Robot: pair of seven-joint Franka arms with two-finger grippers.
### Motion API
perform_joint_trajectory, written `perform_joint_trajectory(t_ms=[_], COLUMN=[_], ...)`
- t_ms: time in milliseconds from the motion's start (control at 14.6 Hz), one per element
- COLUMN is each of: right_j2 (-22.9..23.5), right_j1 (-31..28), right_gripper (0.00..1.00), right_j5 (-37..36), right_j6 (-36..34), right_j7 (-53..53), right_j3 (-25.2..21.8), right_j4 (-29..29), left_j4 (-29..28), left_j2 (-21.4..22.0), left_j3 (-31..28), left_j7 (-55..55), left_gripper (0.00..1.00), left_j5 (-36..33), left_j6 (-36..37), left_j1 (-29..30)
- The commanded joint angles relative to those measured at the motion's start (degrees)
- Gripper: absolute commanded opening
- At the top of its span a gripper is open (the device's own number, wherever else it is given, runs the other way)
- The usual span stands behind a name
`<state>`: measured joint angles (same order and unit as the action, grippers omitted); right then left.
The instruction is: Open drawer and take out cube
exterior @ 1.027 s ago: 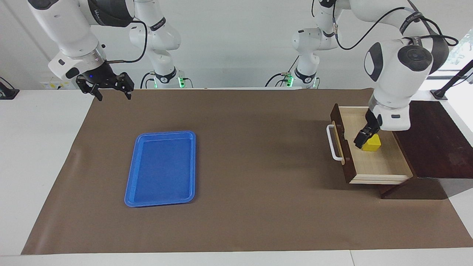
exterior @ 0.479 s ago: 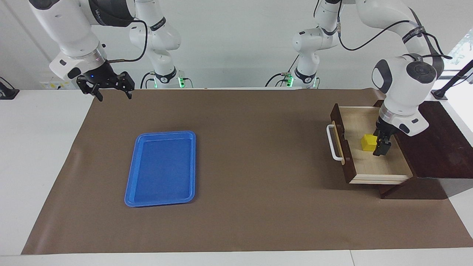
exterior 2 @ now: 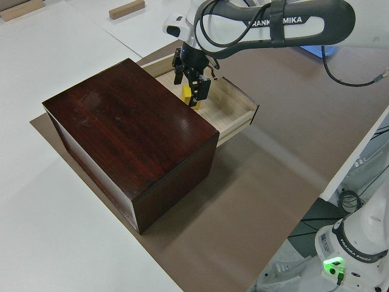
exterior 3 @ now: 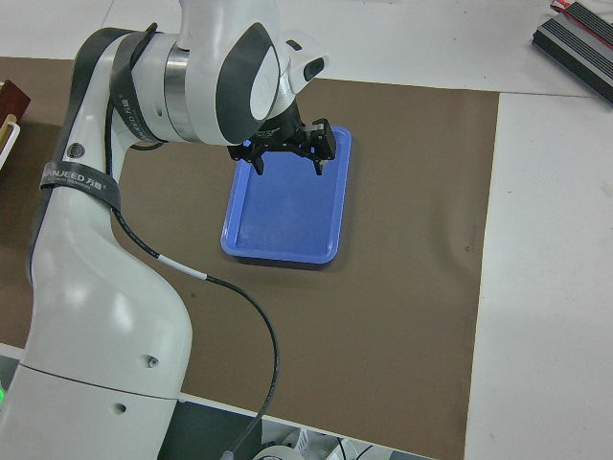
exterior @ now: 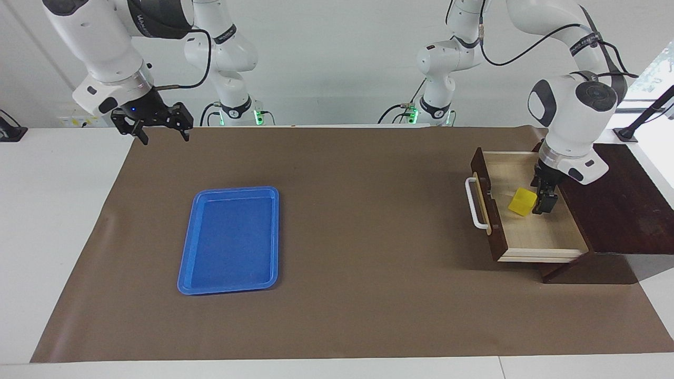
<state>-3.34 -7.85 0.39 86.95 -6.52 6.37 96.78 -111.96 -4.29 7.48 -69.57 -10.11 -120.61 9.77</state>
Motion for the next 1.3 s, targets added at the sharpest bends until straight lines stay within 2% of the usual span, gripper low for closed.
perform_joint_trajectory(t_ms=[0,205,548,1027,1164,1233], right_j2=[-2.55,-2.91,2.53,7.20,7.82,8.25], right_j1=[-0.41,1.34,9.51,14.61,14.88,14.89], right_gripper=[1.00,1.00,1.00,1.00,1.00,1.00], right_j5=[3.82,9.87,18.05,25.10,27.54,28.08], right_j6=[2.59,6.03,11.03,16.84,17.81,18.33], right_j7=[5.87,18.78,42.77,58.18,59.95,60.74], right_j3=[0.14,0.49,0.49,0.49,0.49,0.49], right_j4=[5.85,10.43,10.62,10.53,10.62,10.62], left_j4=[-1.51,-1.59,-2.12,-2.12,-2.20,-2.21], left_j2=[1.31,1.39,0.86,0.86,0.60,0.51], left_j3=[0.43,0.43,0.60,0.51,0.51,0.51], left_j7=[-0.22,0.40,1.98,4.61,5.32,6.02], left_gripper=[1.00,1.00,1.00,1.00,0.90,0.82], left_j5=[0.70,0.70,0.61,0.61,0.53,0.44], left_j6=[-1.21,-1.12,-3.93,-3.84,-3.93,-3.85], left_j1=[0.16,-0.28,-2.39,-0.89,-0.98,-1.16])
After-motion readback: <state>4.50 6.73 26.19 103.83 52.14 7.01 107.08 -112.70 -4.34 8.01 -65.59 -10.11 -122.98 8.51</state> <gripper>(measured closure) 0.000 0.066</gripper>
